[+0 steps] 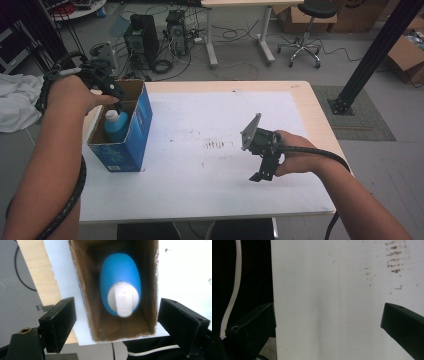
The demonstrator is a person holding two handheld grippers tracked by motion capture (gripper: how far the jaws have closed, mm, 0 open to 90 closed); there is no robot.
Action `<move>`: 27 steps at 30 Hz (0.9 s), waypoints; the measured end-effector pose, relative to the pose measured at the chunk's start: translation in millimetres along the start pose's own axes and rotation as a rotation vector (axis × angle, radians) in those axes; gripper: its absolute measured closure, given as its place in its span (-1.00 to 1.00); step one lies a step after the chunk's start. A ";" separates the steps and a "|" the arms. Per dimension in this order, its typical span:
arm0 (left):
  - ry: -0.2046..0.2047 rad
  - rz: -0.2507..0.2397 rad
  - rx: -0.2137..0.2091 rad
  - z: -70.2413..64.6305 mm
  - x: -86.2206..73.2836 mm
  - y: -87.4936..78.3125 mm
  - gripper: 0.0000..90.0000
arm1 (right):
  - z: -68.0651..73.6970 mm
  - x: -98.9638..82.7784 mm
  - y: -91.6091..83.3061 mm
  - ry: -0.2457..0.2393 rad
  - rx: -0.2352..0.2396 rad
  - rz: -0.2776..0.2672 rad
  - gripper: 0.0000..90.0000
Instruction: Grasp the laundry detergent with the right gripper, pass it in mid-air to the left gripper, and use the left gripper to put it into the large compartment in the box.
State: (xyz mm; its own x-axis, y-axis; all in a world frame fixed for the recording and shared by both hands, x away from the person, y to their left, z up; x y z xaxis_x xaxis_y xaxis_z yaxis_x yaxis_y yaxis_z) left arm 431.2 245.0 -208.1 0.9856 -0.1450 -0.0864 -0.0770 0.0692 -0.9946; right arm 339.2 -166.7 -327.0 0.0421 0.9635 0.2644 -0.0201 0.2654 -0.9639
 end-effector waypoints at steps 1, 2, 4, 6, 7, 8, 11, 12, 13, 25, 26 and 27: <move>0.011 -0.001 0.005 -0.9 -0.6 -1.9 -0.66 | 0.2 0.0 -0.1 0.000 0.000 0.001 -1.00; 0.013 -0.005 0.006 -2.4 -1.4 -3.5 -0.66 | 0.4 0.0 -0.3 0.000 -0.001 0.001 -1.00; 0.029 -0.009 0.004 -5.0 -2.6 -6.7 -0.68 | 0.7 0.1 -0.7 0.000 0.000 -0.001 -1.00; 0.056 -0.003 -0.002 -8.7 -3.5 -8.5 -0.73 | 1.2 0.5 -1.5 0.001 -0.002 -0.007 -1.00; 0.069 0.003 -0.007 -10.5 -4.0 -9.1 -0.76 | 1.5 0.6 -1.9 0.002 -0.003 -0.012 -1.00; 0.075 0.002 -0.007 -12.5 -4.5 -9.8 -0.78 | 1.7 0.8 -2.6 0.001 -0.003 -0.015 -1.00; 0.092 -0.011 -0.003 -17.4 -5.1 -13.3 -0.78 | 2.5 0.4 -3.9 0.005 -0.006 -0.024 -1.00; 0.101 -0.011 -0.003 -19.5 -5.5 -15.2 -0.78 | 2.7 0.3 -4.3 0.005 -0.006 -0.021 -1.00; 0.106 -0.015 -0.004 -21.4 -5.8 -16.8 -0.79 | 2.9 -0.1 -4.6 0.004 -0.007 -0.020 -1.00; 0.263 -0.026 -0.017 -47.1 -10.7 -33.4 -0.98 | 4.7 -5.0 -7.6 0.015 -0.011 -0.018 -1.00; 0.279 -0.026 -0.018 -49.9 -10.9 -33.9 -0.99 | 4.6 -5.1 -7.5 0.016 -0.011 -0.018 -1.00; 0.295 -0.025 -0.018 -52.9 -11.1 -34.2 -0.99 | 4.6 -5.1 -7.4 0.016 -0.011 -0.018 -1.00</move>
State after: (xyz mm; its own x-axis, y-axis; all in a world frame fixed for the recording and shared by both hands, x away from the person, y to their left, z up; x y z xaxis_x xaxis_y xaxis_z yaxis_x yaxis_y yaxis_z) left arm 415.0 192.0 -176.2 0.9014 -0.4270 -0.0722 -0.0584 0.0453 -0.9973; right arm 334.5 -173.4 -321.0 0.0586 0.9577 0.2816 -0.0082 0.2826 -0.9592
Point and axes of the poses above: each handheld gripper's, and its own axes: y roughly forward along the jaws, x roughly out of its top, z roughly to its left, the point moved 1 cm from there along y, roughly forward along the jaws, and after that the axes turned 4 degrees about z, right-handed, at the moved point
